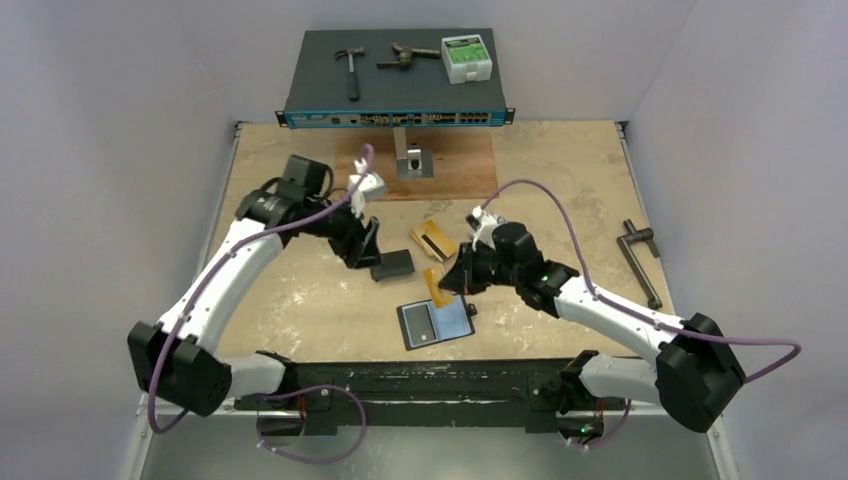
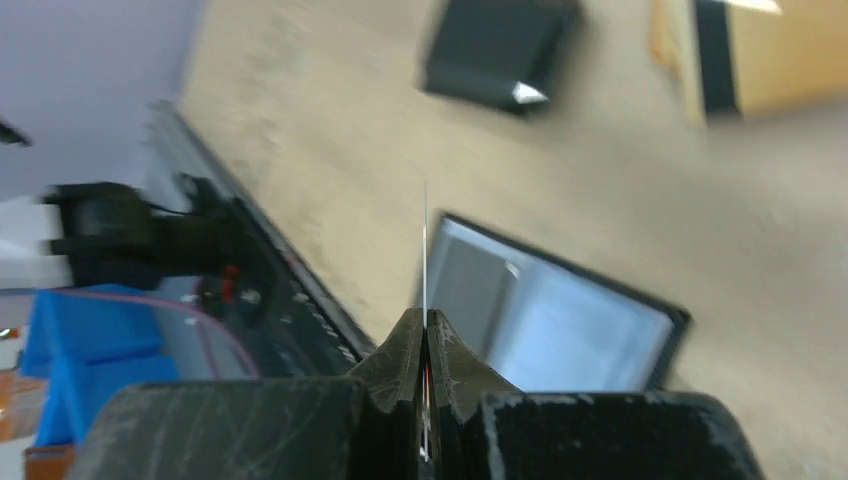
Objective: Put the credit cards into the card holder
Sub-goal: Insert the credit card into the card holder.
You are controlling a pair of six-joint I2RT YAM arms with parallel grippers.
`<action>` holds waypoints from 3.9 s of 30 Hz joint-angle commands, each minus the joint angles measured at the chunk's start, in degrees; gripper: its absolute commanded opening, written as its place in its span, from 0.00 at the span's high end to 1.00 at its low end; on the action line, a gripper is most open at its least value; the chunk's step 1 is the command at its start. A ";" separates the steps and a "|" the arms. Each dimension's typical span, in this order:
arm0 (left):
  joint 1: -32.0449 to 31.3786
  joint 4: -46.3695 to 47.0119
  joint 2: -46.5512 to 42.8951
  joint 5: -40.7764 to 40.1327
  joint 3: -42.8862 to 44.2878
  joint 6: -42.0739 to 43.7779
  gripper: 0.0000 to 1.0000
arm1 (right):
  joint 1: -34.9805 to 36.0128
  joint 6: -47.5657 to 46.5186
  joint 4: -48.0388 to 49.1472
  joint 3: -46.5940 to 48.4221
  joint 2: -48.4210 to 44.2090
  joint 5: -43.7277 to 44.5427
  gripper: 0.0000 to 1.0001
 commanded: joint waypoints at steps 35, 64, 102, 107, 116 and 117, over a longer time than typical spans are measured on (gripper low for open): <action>-26.37 19.23 13.00 -19.31 -17.44 31.91 0.39 | 0.58 3.79 -9.74 -12.35 -4.39 17.86 1.00; -34.67 45.11 9.69 -33.68 -36.44 48.03 0.46 | 0.55 13.06 7.86 -20.16 -8.33 6.72 1.00; -31.97 37.16 7.47 -37.20 -33.90 53.13 0.62 | -1.02 11.54 16.04 -18.38 4.24 -2.30 1.00; -29.07 28.35 5.84 -36.29 -29.24 56.09 0.60 | -4.36 11.52 17.86 -19.44 5.99 -7.85 1.00; -25.43 32.83 -6.85 -13.28 -37.58 80.11 0.50 | -9.63 11.20 20.32 -20.93 7.69 -13.93 1.00; -25.52 34.18 -5.93 -11.68 -38.09 81.94 0.50 | -9.93 10.92 20.34 -21.02 7.70 -14.63 1.00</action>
